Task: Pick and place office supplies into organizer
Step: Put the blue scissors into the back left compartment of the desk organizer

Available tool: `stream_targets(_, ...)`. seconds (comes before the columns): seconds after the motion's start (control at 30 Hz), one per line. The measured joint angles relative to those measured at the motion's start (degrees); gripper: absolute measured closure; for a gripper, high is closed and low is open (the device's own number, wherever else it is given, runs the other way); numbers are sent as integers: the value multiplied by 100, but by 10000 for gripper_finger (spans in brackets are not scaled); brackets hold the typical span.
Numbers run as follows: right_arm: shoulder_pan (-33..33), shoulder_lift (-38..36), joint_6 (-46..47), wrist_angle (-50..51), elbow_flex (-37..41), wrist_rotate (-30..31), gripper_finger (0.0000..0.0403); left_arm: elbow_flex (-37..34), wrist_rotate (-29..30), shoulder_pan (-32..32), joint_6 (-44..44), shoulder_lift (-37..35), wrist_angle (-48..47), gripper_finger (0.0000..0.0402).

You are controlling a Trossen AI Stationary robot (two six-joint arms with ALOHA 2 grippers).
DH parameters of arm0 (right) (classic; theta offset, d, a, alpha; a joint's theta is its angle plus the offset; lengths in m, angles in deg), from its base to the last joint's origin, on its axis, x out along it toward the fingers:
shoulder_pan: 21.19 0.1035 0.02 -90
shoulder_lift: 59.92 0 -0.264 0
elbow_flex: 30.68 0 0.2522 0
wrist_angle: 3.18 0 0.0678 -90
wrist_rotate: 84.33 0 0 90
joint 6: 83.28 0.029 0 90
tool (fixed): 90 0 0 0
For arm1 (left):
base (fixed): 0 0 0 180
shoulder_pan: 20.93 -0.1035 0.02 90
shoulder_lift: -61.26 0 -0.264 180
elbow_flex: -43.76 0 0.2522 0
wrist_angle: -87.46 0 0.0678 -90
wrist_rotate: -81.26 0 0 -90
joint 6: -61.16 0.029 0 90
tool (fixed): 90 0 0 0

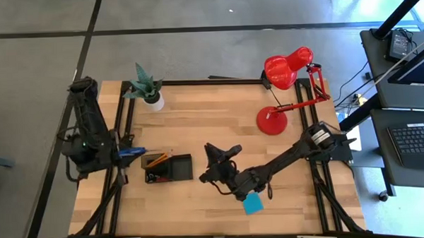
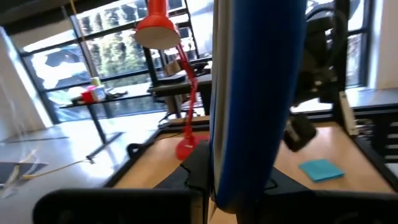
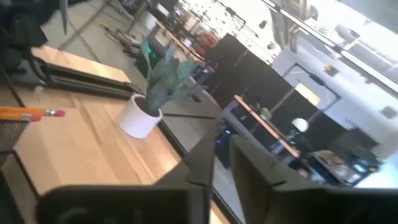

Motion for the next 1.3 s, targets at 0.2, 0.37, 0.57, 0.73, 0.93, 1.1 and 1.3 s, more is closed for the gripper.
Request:
stream_targets(0.2,-55,-571,414,1,825,-184,395,-1,-4,205,-696,0,-362,370)
stream_targets(0.37,-106,-1226,1166,-18,1616,-343,396,-1,-5,434,-1844,1,-1204,370)
stream_targets(0.57,-99,-1930,3184,167,2748,-2050,395,-1,-1019,578,-3639,-26,-2682,370)
stream_targets(0.73,-135,-2182,4165,507,3169,-2725,395,28,-2140,-136,-5588,-151,-4474,370)
stream_targets(0.93,-166,-2214,4609,799,3199,-2951,397,779,-3531,-1297,-7537,-286,-7331,370)
stream_targets(1.1,-164,-2211,4969,1127,3197,-2956,393,1381,-4307,-1983,-7984,-242,-8674,370)
stream_targets(1.3,-165,-2210,5204,1390,3197,-2953,392,1615,-5197,-2636,-8509,-170,-9679,370)
